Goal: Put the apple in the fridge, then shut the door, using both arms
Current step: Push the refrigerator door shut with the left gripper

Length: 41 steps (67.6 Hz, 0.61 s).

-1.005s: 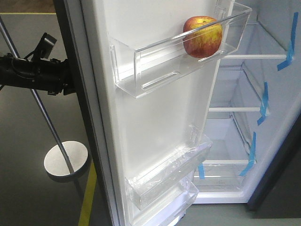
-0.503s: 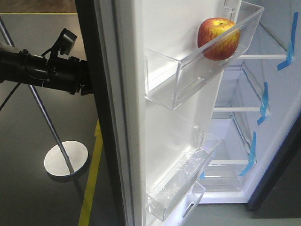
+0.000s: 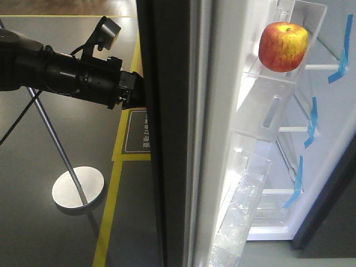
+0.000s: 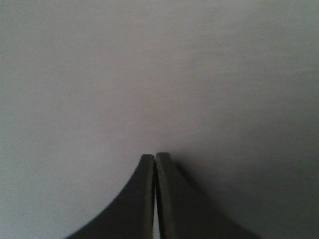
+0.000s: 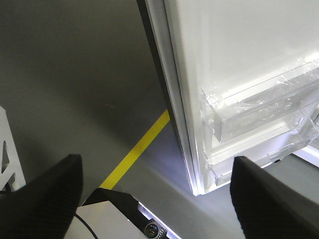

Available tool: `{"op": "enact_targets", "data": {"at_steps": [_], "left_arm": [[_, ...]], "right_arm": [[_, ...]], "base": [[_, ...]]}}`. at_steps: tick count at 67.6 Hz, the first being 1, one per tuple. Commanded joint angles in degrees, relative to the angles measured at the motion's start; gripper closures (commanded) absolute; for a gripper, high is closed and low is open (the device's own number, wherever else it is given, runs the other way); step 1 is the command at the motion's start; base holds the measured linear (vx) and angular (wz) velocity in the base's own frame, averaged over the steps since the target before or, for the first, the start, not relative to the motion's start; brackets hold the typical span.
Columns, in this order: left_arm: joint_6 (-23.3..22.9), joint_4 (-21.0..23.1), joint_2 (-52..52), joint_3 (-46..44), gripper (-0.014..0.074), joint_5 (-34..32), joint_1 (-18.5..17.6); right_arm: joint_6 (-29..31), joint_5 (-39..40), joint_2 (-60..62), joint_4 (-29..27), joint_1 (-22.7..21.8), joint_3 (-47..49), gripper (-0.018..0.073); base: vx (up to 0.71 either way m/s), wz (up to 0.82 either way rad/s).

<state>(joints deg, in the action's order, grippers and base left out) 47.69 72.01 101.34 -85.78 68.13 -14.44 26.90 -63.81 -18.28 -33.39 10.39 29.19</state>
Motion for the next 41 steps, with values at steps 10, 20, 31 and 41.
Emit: {"op": "enact_targets", "data": {"at_steps": [10,20,31,41], "left_arm": [[5.02,9.79,-3.03,-1.83,0.0603,2.16,-6.69],[6.79,11.05,-3.03,-1.83,0.0603,-1.33,-10.77],[8.85,11.05,-2.90,-1.83,0.0603,-6.68,-14.74],[8.85,11.05,-2.90,-1.83,0.0603,-9.62,-17.31]], "right_arm": [[0.03,2.34,-0.44,-1.83,0.06,1.30,-0.0017],[0.03,2.34,-0.44,-1.83,0.06,1.30,-0.0017],[0.03,2.34,-0.44,-1.83,0.06,1.30,-0.0017],[0.03,2.41,-0.44,-1.83,0.06,1.30,-0.0017]], "base": [[0.00,0.00],[0.00,0.00],[0.00,0.00],[0.00,0.00]]}}
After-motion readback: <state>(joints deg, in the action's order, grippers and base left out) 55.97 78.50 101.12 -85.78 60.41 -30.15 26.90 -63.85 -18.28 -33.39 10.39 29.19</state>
